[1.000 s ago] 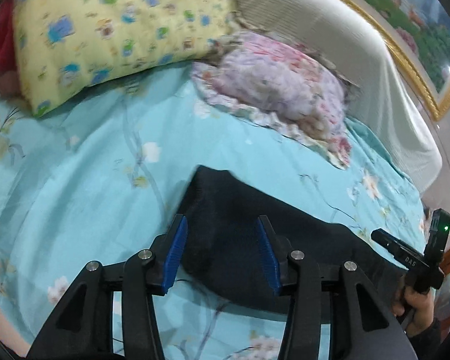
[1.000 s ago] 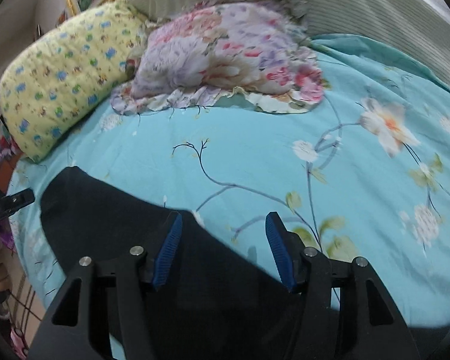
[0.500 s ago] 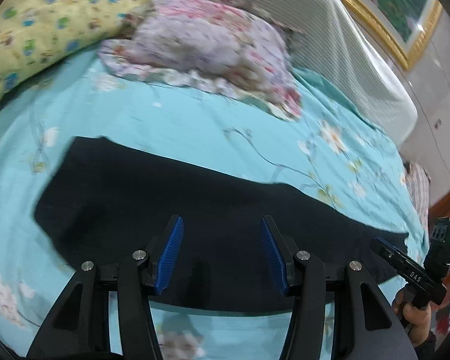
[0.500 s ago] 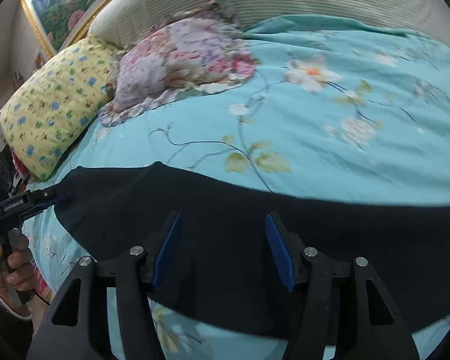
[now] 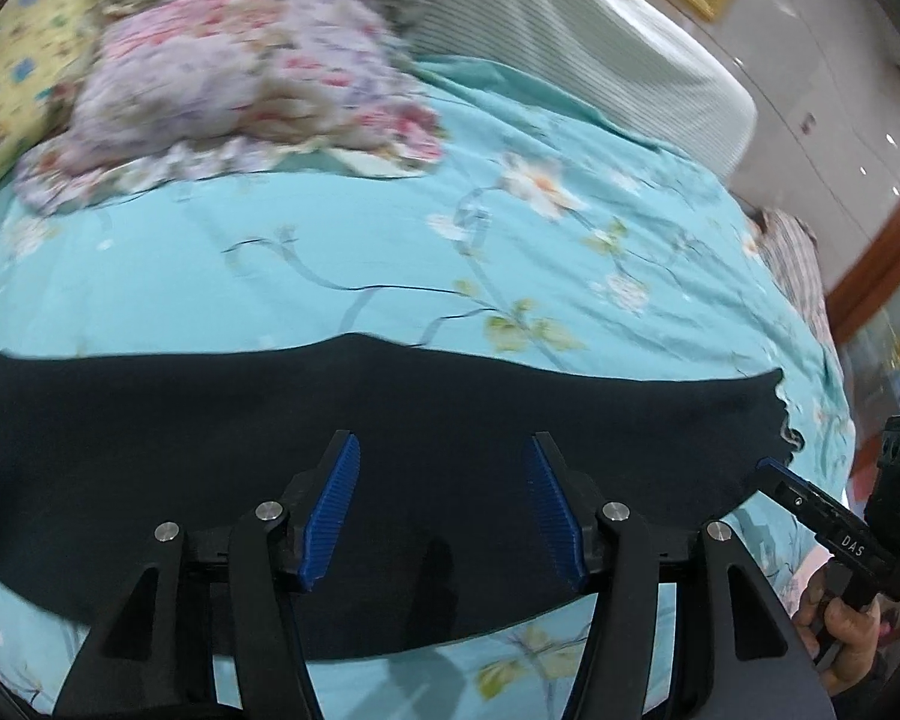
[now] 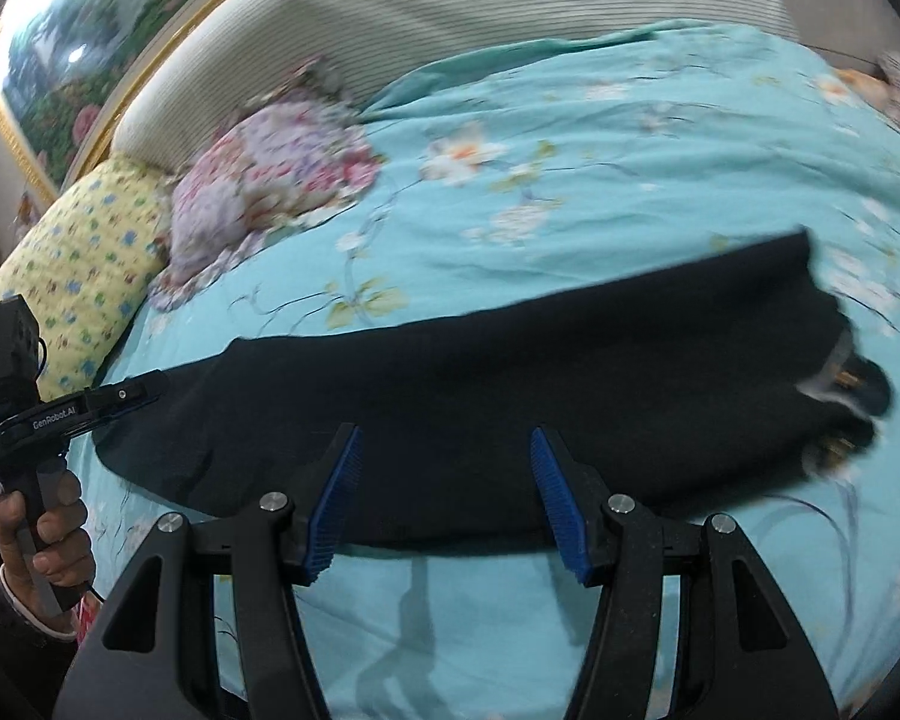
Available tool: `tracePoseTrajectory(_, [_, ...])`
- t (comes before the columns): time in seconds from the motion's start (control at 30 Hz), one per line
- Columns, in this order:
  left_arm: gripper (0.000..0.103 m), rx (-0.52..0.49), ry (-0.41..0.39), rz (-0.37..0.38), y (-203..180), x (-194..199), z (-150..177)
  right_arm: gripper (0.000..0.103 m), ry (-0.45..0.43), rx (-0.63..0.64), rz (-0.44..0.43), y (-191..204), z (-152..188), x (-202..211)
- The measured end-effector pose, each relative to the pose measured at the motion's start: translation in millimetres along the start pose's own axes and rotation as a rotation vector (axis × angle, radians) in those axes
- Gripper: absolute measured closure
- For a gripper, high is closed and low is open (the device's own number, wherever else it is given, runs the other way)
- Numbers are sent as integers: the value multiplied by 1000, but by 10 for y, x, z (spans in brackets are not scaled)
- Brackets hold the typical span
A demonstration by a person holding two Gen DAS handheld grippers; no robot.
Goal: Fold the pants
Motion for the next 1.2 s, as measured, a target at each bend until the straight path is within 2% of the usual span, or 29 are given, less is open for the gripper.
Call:
tracePoseTrajectory(0.3, [42, -109, 76, 64, -588, -405, -77, 43, -9, -176, 77, -708, 70, 200])
tracePoseTrajectory(0.53, [41, -183, 132, 106, -957, -648, -135, 39, -4, -303, 107, -1112, 153, 226])
tracePoseTrajectory(0.83, [38, -281, 246, 185, -1406, -1033, -195, 39, 27, -518, -14, -1400, 118, 10])
tracePoseTrajectory(0.97, [38, -325, 306, 211, -1573, -1227, -167, 39, 0, -592, -60, -1459, 58, -66])
tracePoseTrajectory(1.0, [38, -333, 322, 220, -1618, -1281, -160, 41, -5, -598, -60, -1467, 47, -76])
tracePoseTrajectory(1.07, [38, -343, 354, 239, -1710, -1395, -150, 66, -15, -601, -41, -1514, 28, -104])
tracePoseTrajectory(1.1, [38, -353, 369, 248, -1772, -1463, -150, 73, -14, -603, -33, -1536, 25, -113])
tracePoseTrajectory(1.13, [38, -366, 382, 254, -1836, -1527, -146, 88, -13, -609, -23, -1589, 42, -130])
tracePoseTrajectory(1.2, [38, -405, 405, 265, -1980, -1651, -143, 90, -25, -637, -48, -1673, 72, -131])
Point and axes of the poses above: each gripper's, at about its wrist camera, not at the fingertips, and x roughly against the way its jaws point, y to its left, z to its underside, the point moved 7 cm from there along -x, roughly the way its jaws point, and after that the axes turned 13 degrees about z, right-handed, at the moved point
